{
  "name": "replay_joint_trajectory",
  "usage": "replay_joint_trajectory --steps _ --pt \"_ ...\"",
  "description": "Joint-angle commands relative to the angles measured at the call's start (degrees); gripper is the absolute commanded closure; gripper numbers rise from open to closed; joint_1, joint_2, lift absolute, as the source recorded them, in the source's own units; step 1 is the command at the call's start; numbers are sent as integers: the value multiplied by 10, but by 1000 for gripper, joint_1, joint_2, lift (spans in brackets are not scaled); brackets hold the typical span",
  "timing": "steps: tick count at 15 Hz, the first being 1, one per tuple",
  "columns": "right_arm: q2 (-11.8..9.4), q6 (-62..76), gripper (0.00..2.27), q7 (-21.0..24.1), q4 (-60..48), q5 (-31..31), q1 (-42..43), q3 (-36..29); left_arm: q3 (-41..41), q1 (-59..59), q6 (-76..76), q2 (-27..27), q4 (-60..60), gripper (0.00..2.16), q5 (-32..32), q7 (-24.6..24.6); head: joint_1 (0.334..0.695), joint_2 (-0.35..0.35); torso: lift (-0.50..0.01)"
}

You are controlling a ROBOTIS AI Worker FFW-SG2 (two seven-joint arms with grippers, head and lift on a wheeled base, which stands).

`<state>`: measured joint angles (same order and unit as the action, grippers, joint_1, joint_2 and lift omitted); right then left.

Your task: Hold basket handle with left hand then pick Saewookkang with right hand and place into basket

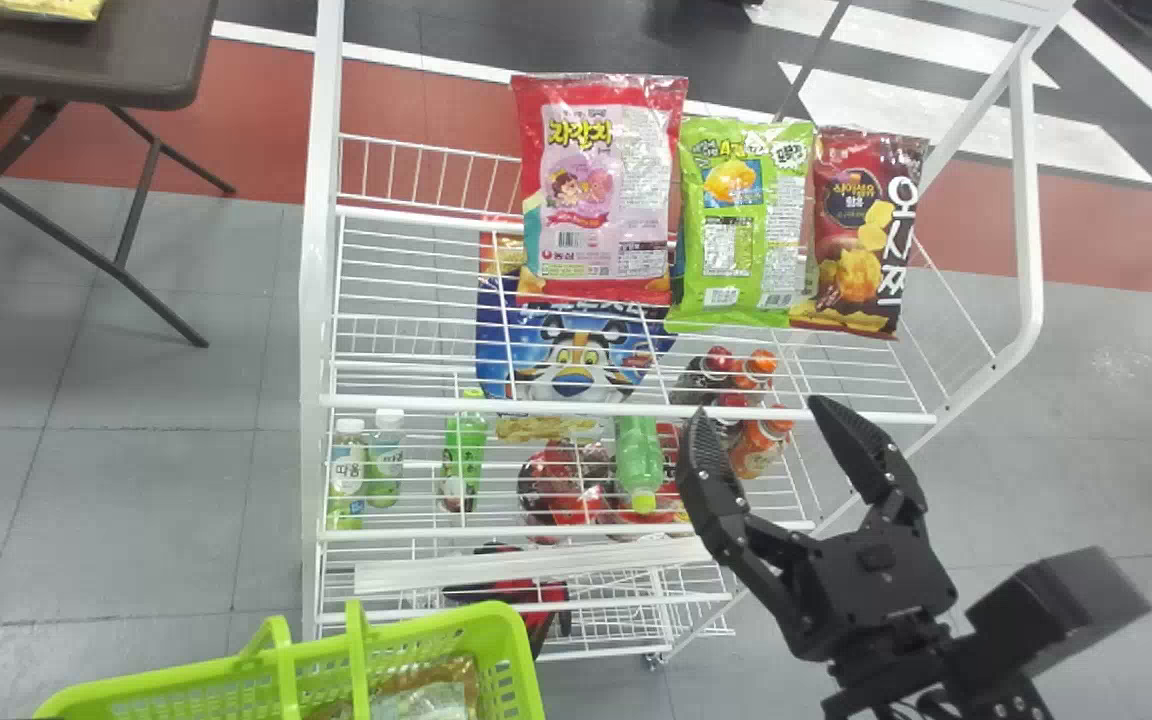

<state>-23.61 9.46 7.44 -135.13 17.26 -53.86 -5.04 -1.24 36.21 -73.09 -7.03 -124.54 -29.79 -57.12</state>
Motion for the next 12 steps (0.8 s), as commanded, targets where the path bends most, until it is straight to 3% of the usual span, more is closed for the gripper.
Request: replay_joint_trajectory --steps 1,4,12 --pt "9 6 90 1 0 12 -12 -11 -10 0 -16 0 -2 1885 1 5 695 -350 -19" --pt "20 8 90 9 -4 12 -13 -10 -20 -1 -18 -1 -4 1885 7 13 695 -350 -19" --pt "22 -10 73 32 -9 12 -13 -7 -13 4 -19 -4 -12 1885 6 14 695 -350 -19"
